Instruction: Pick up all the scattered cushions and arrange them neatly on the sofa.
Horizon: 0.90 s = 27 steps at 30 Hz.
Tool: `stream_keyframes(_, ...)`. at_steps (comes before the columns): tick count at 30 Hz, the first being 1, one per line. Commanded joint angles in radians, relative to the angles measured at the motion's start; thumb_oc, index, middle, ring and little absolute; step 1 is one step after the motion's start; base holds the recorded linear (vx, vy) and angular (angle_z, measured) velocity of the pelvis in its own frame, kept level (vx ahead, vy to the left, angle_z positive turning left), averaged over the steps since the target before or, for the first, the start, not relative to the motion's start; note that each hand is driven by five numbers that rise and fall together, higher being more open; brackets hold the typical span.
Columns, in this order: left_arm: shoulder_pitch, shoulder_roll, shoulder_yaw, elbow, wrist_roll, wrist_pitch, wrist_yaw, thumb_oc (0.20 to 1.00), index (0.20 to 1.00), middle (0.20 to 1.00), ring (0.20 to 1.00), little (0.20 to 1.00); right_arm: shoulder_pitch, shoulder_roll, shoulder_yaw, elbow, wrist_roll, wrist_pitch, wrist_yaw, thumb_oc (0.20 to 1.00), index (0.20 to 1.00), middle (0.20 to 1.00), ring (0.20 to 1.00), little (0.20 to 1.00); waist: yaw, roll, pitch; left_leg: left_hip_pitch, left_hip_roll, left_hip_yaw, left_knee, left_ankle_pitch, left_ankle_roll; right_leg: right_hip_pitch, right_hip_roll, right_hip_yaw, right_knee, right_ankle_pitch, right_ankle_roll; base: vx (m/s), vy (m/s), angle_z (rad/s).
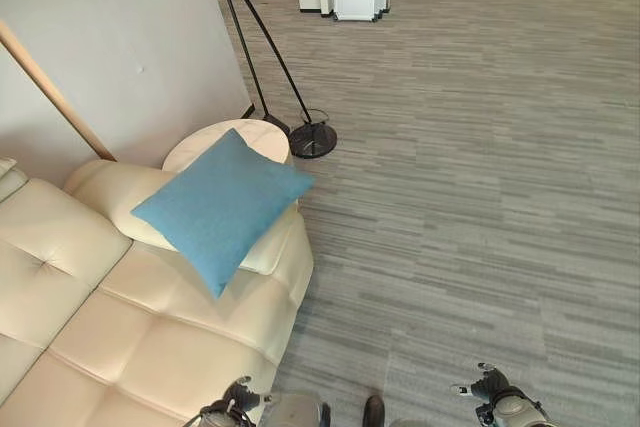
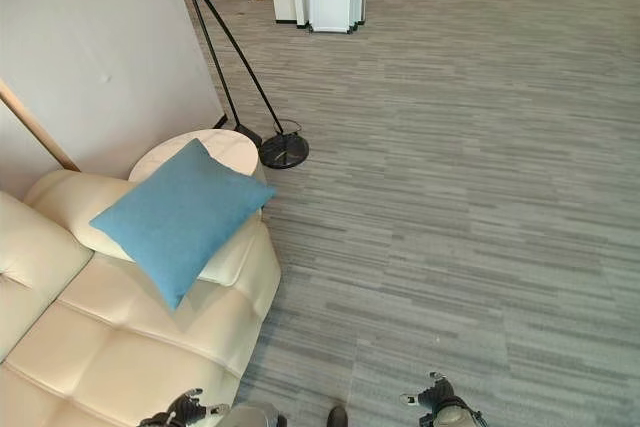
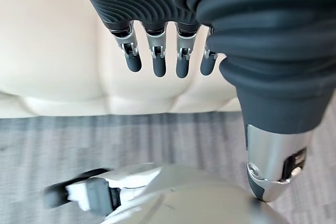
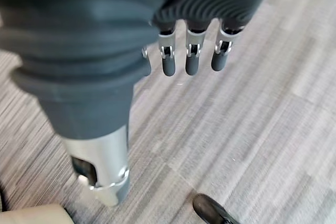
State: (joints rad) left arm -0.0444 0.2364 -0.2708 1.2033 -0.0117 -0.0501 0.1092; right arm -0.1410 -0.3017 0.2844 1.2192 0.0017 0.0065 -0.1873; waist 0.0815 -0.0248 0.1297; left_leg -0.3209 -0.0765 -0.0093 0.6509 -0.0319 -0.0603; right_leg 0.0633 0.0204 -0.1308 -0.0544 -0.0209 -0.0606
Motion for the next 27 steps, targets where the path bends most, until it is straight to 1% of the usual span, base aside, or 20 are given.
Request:
stream_keyframes(1, -0.015, -0.007, 0.0, 0.029, 0.017, 0.0, 0.009, 1.0, 1.0, 1.0, 1.0, 1.0, 0.015, -0.054, -0.002, -0.029, 0.007, -0.019, -0.016, 1.0, 1.0, 1.0, 1.0, 1.0, 0.04, 0.078, 0.011, 0.048, 0.047, 0.043, -0.602, 0.146, 0.017, 0.096, -0.037, 0.039, 0.037, -0.1, 0.12, 0.37, 0.006, -0.51)
stream_keyframes(2, -0.015, -0.007, 0.0, 0.029, 0.017, 0.0, 0.009, 1.0, 1.0, 1.0, 1.0, 1.0, 0.015, -0.054, -0.002, -0.029, 0.007, -0.019, -0.016, 1.0, 1.0, 1.0, 1.0, 1.0, 0.041, 0.075, 0.017, 0.062, 0.043, 0.046, -0.614, 0.151, 0.017, 0.104, -0.041, 0.04, 0.036, -0.102, 0.121, 0.54, 0.002, -0.54)
stream_keyframes(4, -0.017, 0.0, 0.002, 0.029, 0.013, 0.001, 0.015, 1.0, 1.0, 1.0, 1.0, 1.0, 0.015, -0.049, 0.001, -0.028, 0.004, -0.015, -0.025, 1.0, 1.0, 1.0, 1.0, 1.0, 0.052, 0.068, 0.02, 0.033, 0.057, 0.116, -0.705, 0.174, 0.003, 0.153, -0.032, 0.028, 0.026, -0.125, 0.122, 0.39, 0.019, -0.09)
stream_keyframes(5, -0.012, 0.001, 0.006, 0.028, 0.011, 0.002, 0.017, 1.0, 1.0, 1.0, 1.0, 1.0, 0.016, -0.045, 0.002, -0.029, 0.0, -0.013, -0.026, 1.0, 1.0, 1.0, 1.0, 1.0, 0.056, 0.067, 0.015, 0.029, 0.071, 0.162, -0.705, 0.177, 0.005, 0.165, -0.036, 0.019, 0.028, -0.13, 0.127, 0.58, 0.107, 0.06)
stream_keyframes(6, 0.005, 0.004, 0.014, 0.034, 0.032, 0.01, 0.014, 1.0, 1.0, 1.0, 1.0, 1.0, 0.03, -0.035, 0.008, -0.026, -0.023, -0.006, -0.024, 1.0, 1.0, 1.0, 1.0, 1.0, 0.055, 0.073, -0.012, 0.061, 0.106, 0.244, -0.715, 0.202, 0.025, 0.19, -0.032, 0.0, 0.047, -0.161, 0.137, 0.43, 0.094, -0.17)
stream_keyframes(7, 0.005, 0.005, 0.014, 0.033, 0.032, 0.01, 0.014, 1.0, 1.0, 1.0, 1.0, 1.0, 0.03, -0.035, 0.008, -0.026, -0.024, -0.005, -0.024, 1.0, 1.0, 1.0, 1.0, 1.0, 0.055, 0.072, -0.011, 0.062, 0.106, 0.244, -0.715, 0.202, 0.024, 0.191, -0.032, 0.0, 0.048, -0.163, 0.137, 0.46, 0.101, -0.3)
stream_keyframes(8, 0.009, 0.005, 0.022, 0.031, 0.029, 0.009, 0.014, 1.0, 1.0, 1.0, 1.0, 1.0, 0.032, -0.031, 0.011, -0.025, -0.032, -0.004, -0.018, 1.0, 1.0, 1.0, 1.0, 1.0, 0.069, 0.061, -0.029, 0.068, 0.093, 0.241, -0.7, 0.211, 0.039, 0.2, -0.05, -0.002, 0.066, -0.163, 0.153, 0.28, 0.064, -0.07)
stream_keyframes(9, 0.013, 0.004, 0.022, 0.037, 0.033, 0.009, 0.011, 1.0, 1.0, 1.0, 1.0, 1.0, 0.041, -0.029, 0.008, -0.017, -0.043, -0.004, -0.012, 1.0, 1.0, 1.0, 1.0, 1.0, 0.079, 0.053, -0.048, 0.07, 0.082, 0.232, -0.684, 0.2, 0.053, 0.183, -0.066, -0.017, 0.121, -0.155, 0.17, 0.39, 0.115, 0.1)
stream_keyframes(10, 0.012, 0.004, 0.02, 0.043, 0.036, 0.01, 0.009, 1.0, 1.0, 1.0, 1.0, 1.0, 0.046, -0.022, 0.005, -0.013, -0.044, -0.005, -0.009, 1.0, 1.0, 1.0, 1.0, 1.0, 0.082, 0.041, -0.055, 0.081, 0.066, 0.226, -0.67, 0.182, 0.072, 0.152, -0.086, -0.036, 0.244, -0.114, 0.196, 0.44, 0.182, 0.21)
stream_keyframes(11, 0.011, 0.014, 0.024, 0.033, 0.032, 0.01, 0.008, 1.0, 1.0, 1.0, 1.0, 1.0, 0.054, -0.015, -0.002, -0.017, -0.045, -0.005, 0.001, 1.0, 1.0, 1.0, 1.0, 1.0, 0.065, 0.031, -0.039, 0.133, 0.036, 0.194, -0.657, 0.135, 0.111, 0.046, -0.137, -0.04, 0.519, 0.041, 0.255, 0.32, 0.149, 0.24)
stream_keyframes(12, 0.011, 0.014, 0.024, 0.033, 0.032, 0.01, 0.008, 1.0, 1.0, 1.0, 1.0, 1.0, 0.054, -0.016, -0.002, -0.017, -0.045, -0.005, 0.001, 1.0, 1.0, 1.0, 1.0, 1.0, 0.066, 0.033, -0.041, 0.129, 0.039, 0.195, -0.656, 0.135, 0.11, 0.043, -0.134, -0.039, 0.517, 0.044, 0.254, 0.27, 0.127, 0.6)
stream_keyframes(13, 0.008, 0.02, 0.023, 0.027, 0.032, 0.011, 0.008, 1.0, 1.0, 1.0, 1.0, 1.0, 0.057, -0.013, -0.006, -0.019, -0.04, -0.005, 0.002, 1.0, 1.0, 1.0, 1.0, 1.0, 0.055, 0.036, -0.033, 0.158, 0.033, 0.177, -0.661, 0.125, 0.12, -0.005, -0.139, -0.025, 0.621, 0.09, 0.254, 0.27, 0.059, 1.02)
stream_keyframes(14, -0.001, 0.025, 0.015, 0.019, 0.029, 0.009, 0.009, 1.0, 1.0, 1.0, 1.0, 1.0, 0.063, -0.003, -0.013, -0.014, -0.03, -0.008, -0.001, 1.0, 1.0, 1.0, 1.0, 1.0, 0.026, 0.063, -0.018, 0.238, 0.031, 0.097, -0.699, 0.109, 0.127, -0.136, -0.111, 0.017, 0.738, 0.053, 0.213, 0.28, 0.058, 1.0)
stream_keyframes(17, -0.006, 0.023, 0.011, 0.012, 0.027, 0.007, 0.011, 1.0, 1.0, 1.0, 1.0, 1.0, 0.065, -0.001, -0.013, -0.012, -0.022, -0.008, 0.001, 1.0, 1.0, 1.0, 1.0, 1.0, 0.012, 0.069, -0.011, 0.26, 0.029, 0.06, -0.702, 0.104, 0.126, -0.175, -0.096, 0.031, 0.706, 0.024, 0.197, 0.19, -0.028, 1.73)
stream_keyframes(18, -0.024, 0.02, -0.009, 0.008, 0.027, 0.003, 0.014, 1.0, 1.0, 1.0, 1.0, 1.0, 0.065, 0.001, -0.009, -0.015, -0.009, -0.011, 0.001, 1.0, 1.0, 1.0, 1.0, 1.0, -0.014, 0.069, 0.007, 0.283, 0.013, -0.011, -0.691, 0.096, 0.119, -0.205, -0.067, 0.082, 0.569, -0.04, 0.17, 0.27, -0.128, 1.27)
stream_keyframes(19, -0.037, 0.019, -0.026, 0.009, 0.031, 0.0, 0.017, 1.0, 1.0, 1.0, 1.0, 1.0, 0.065, 0.0, -0.009, -0.012, 0.002, -0.011, 0.0, 1.0, 1.0, 1.0, 1.0, 1.0, -0.033, 0.066, 0.014, 0.295, 0.001, -0.061, -0.685, 0.09, 0.114, -0.222, -0.032, 0.144, 0.464, -0.049, 0.16, 0.34, -0.168, 1.5)
stream_keyframes(20, -0.047, 0.019, -0.03, 0.003, 0.034, 0.0, 0.014, 1.0, 1.0, 1.0, 1.0, 1.0, 0.065, -0.002, -0.013, -0.011, 0.009, -0.009, 0.0, 1.0, 1.0, 1.0, 1.0, 1.0, -0.045, 0.06, 0.02, 0.308, -0.009, -0.092, -0.686, 0.084, 0.109, -0.224, -0.012, 0.197, 0.356, -0.033, 0.164, 0.28, -0.195, 1.41)
stream_keyframes(21, -0.069, 0.022, -0.041, -0.003, 0.033, -0.005, 0.011, 1.0, 1.0, 1.0, 1.0, 1.0, 0.067, -0.006, -0.014, -0.003, 0.014, -0.002, -0.001, 1.0, 1.0, 1.0, 1.0, 1.0, -0.058, 0.041, 0.024, 0.332, -0.027, -0.154, -0.706, 0.079, 0.09, -0.251, 0.02, 0.272, 0.207, 0.025, 0.179, 0.18, -0.142, 2.29)
stream_keyframes(24, -0.073, 0.018, -0.051, -0.001, 0.036, -0.01, 0.014, 1.0, 1.0, 1.0, 1.0, 1.0, 0.067, -0.006, -0.007, -0.003, 0.009, -0.005, -0.001, 1.0, 1.0, 1.0, 1.0, 1.0, -0.056, 0.025, 0.011, 0.326, -0.039, -0.189, -0.695, 0.065, 0.083, -0.195, -0.01, 0.245, 0.115, 0.035, 0.176, 0.13, -0.147, 1.58)
stream_keyframes(27, -0.068, 0.011, -0.048, 0.008, 0.038, -0.01, 0.009, 1.0, 1.0, 1.0, 1.0, 1.0, 0.049, -0.01, 0.002, 0.006, -0.006, -0.011, 0.001, 1.0, 1.0, 1.0, 1.0, 1.0, -0.042, 0.011, -0.007, 0.308, -0.034, -0.195, -0.642, 0.022, 0.069, -0.124, -0.037, 0.193, 0.047, 0.049, 0.166, 0.13, -0.169, 1.04)
